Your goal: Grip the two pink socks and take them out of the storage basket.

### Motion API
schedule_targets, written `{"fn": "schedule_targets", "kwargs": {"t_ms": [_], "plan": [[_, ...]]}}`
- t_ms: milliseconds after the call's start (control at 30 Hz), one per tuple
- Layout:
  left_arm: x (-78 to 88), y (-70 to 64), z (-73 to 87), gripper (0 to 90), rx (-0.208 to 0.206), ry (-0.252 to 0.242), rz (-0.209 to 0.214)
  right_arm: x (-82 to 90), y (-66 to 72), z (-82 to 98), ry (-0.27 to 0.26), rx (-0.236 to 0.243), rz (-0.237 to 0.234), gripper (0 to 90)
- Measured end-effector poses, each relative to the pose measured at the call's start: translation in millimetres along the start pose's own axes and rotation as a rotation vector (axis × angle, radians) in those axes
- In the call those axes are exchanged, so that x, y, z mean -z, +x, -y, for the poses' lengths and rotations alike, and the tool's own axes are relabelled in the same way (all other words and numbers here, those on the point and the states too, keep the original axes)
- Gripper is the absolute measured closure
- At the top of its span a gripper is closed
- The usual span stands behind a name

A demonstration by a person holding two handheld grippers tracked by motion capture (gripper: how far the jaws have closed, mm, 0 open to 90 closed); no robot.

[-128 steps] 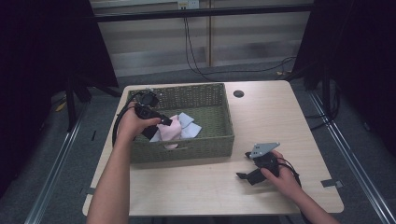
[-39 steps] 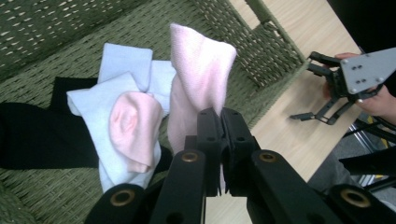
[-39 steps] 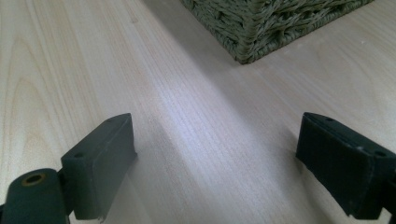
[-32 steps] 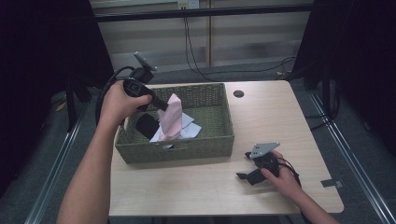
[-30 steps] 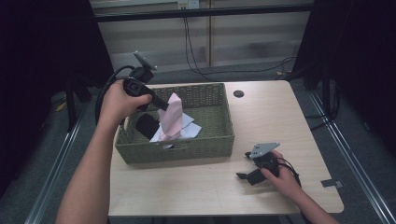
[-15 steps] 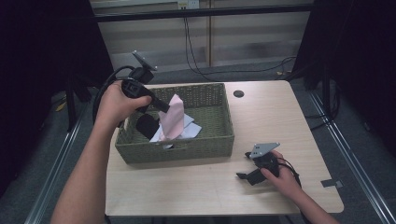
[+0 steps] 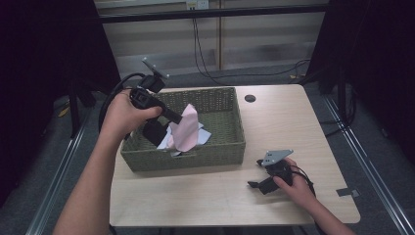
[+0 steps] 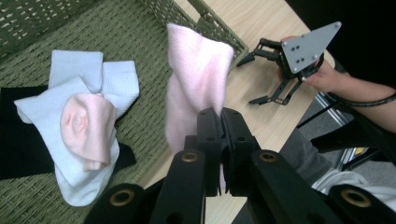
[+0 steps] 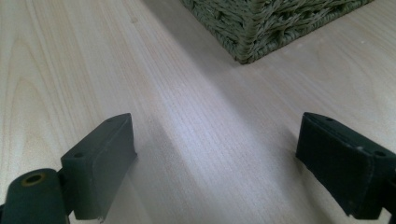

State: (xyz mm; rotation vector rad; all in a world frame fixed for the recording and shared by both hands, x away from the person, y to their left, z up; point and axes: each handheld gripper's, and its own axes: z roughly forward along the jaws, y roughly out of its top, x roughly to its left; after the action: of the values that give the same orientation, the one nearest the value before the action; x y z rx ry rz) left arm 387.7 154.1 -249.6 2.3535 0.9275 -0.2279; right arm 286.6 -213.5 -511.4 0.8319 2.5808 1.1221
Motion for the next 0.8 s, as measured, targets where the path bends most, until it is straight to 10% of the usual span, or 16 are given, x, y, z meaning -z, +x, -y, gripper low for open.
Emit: {"fn": "schedule_targets", "kwargs": {"t_ms": [800], "plan": [[-16.4,-13.7,14.6,86.6,-0.045,0.020,0.036,0.0,0.0,0.0,0.000,0.000,0.000,10.7]]}}
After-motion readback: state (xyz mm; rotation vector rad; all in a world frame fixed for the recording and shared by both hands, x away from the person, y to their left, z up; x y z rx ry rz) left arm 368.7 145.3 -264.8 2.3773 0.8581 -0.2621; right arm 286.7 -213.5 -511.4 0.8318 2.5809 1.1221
